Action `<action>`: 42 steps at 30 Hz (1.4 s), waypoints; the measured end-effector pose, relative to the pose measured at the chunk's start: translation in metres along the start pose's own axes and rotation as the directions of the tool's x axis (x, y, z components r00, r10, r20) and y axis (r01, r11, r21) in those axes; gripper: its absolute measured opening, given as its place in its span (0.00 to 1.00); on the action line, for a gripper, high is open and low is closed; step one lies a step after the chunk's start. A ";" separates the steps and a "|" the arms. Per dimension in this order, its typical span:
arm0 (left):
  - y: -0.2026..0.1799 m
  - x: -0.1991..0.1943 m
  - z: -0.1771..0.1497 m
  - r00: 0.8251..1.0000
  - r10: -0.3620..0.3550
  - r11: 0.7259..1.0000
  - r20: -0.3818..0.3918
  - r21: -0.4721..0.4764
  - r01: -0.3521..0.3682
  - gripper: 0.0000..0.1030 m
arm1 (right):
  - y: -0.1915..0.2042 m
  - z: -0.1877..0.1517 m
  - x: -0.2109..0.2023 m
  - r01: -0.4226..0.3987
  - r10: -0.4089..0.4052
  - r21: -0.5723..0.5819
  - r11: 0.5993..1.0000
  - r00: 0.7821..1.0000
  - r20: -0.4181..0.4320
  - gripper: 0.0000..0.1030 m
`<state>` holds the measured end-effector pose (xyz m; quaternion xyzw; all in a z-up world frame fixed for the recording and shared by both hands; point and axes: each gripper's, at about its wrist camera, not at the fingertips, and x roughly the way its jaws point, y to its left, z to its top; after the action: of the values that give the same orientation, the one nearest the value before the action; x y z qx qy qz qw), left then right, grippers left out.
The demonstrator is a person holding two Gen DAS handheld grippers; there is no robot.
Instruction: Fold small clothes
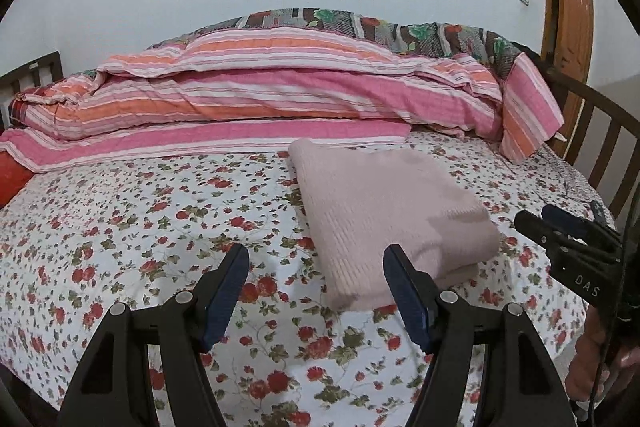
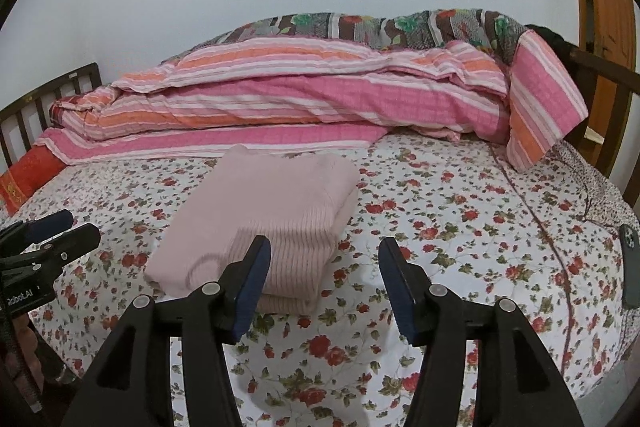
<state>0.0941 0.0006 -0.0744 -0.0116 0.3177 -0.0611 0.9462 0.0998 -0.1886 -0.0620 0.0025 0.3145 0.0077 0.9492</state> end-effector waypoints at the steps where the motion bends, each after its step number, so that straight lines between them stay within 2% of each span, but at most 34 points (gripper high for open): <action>1: 0.003 0.006 -0.001 1.000 -0.004 1.000 -0.007 -0.010 0.004 0.66 | 0.000 -0.001 0.004 0.000 0.000 0.001 1.000 1.000 -0.006 0.54; 7: 0.017 0.033 -0.003 0.996 -0.089 0.993 -0.019 -0.078 0.087 0.66 | -0.002 -0.008 0.034 -0.007 0.007 0.001 1.000 0.999 -0.044 0.54; 15: 0.016 0.081 0.011 0.991 -0.113 0.989 -0.068 -0.106 0.106 0.66 | -0.007 0.009 0.061 -0.032 0.033 0.026 0.999 0.999 -0.040 0.54; 20: 0.013 0.110 0.018 0.985 -0.134 0.986 -0.106 -0.114 0.122 0.66 | -0.004 0.015 0.087 -0.018 0.018 0.006 1.000 0.999 -0.049 0.54; 22: 0.011 0.119 0.016 0.983 -0.141 0.986 -0.121 -0.106 0.128 0.68 | -0.004 0.013 0.097 -0.013 0.013 0.005 1.000 0.998 -0.059 0.51; 29: 0.006 0.122 0.009 0.982 -0.150 0.988 -0.113 -0.055 0.144 0.69 | -0.008 -0.007 0.113 -0.003 0.000 -0.029 1.000 0.995 -0.096 0.49; 32: 0.013 0.123 0.017 0.977 -0.180 0.980 -0.111 -0.101 0.169 0.68 | -0.010 0.003 0.108 -0.010 0.008 -0.027 1.000 0.996 -0.093 0.49; 35: 0.016 0.130 0.016 0.968 -0.215 0.971 -0.132 -0.133 0.198 0.69 | -0.012 0.012 0.105 -0.025 0.025 -0.003 1.000 0.998 -0.051 0.50; 39: 0.015 0.135 0.005 0.956 -0.251 0.964 -0.155 -0.130 0.232 0.69 | -0.015 0.004 0.121 -0.021 0.021 0.004 1.000 0.996 -0.087 0.49; 42: 0.017 0.134 0.008 0.953 -0.264 0.960 -0.147 -0.135 0.245 0.69 | -0.021 -0.001 0.121 -0.047 0.050 0.028 0.998 0.995 -0.091 0.49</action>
<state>0.2071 0.0007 -0.1491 -0.1020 0.3933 -0.1649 0.8987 0.1966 -0.2081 -0.1359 0.0223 0.3576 0.0268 0.9332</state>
